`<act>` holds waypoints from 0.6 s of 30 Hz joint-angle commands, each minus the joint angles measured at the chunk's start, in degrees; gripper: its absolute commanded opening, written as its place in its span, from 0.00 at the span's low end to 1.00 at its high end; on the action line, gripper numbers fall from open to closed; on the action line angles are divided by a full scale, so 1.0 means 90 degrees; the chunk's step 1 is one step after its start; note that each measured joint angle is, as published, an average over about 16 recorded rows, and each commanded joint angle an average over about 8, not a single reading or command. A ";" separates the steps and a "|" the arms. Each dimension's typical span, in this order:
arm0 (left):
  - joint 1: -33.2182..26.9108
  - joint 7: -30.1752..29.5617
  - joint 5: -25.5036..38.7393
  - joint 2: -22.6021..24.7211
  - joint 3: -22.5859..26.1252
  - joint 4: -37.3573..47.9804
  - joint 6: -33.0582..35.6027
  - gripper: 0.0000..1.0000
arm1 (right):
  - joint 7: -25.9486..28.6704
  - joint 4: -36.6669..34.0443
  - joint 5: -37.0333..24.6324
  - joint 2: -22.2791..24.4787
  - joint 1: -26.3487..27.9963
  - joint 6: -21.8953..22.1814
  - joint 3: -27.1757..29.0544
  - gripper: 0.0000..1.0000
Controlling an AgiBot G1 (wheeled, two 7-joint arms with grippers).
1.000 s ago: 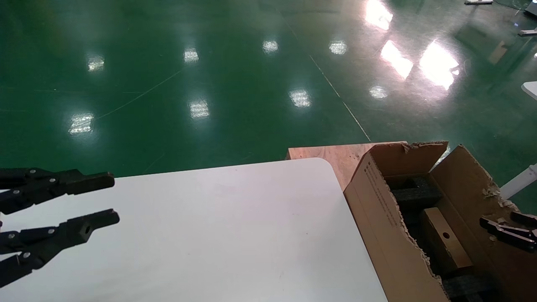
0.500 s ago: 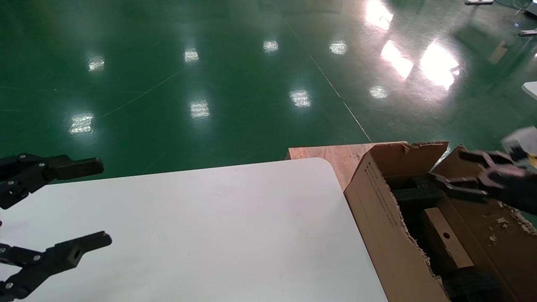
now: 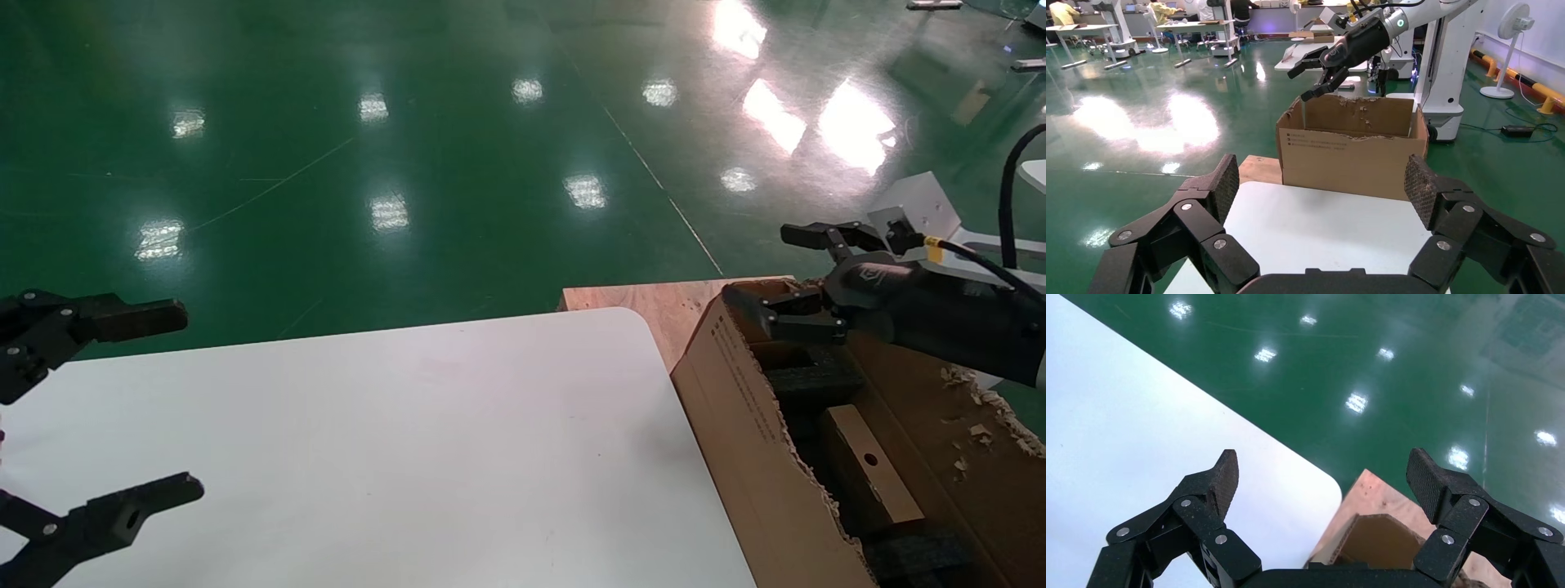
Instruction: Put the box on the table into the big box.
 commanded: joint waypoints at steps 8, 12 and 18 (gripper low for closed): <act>0.0000 0.0000 -0.0001 0.0000 0.0000 0.0001 0.0000 1.00 | 0.0021 -0.0030 -0.0033 -0.0042 -0.0145 -0.0073 0.0191 1.00; 0.0000 0.0000 -0.0001 0.0000 0.0000 0.0001 0.0000 1.00 | 0.0095 -0.0043 -0.0124 -0.0223 -0.0629 -0.0312 0.0855 1.00; 0.0000 0.0001 -0.0001 0.0000 0.0000 0.0001 0.0000 1.00 | 0.0261 -0.0082 -0.0331 -0.0632 -0.1721 -0.0853 0.2355 1.00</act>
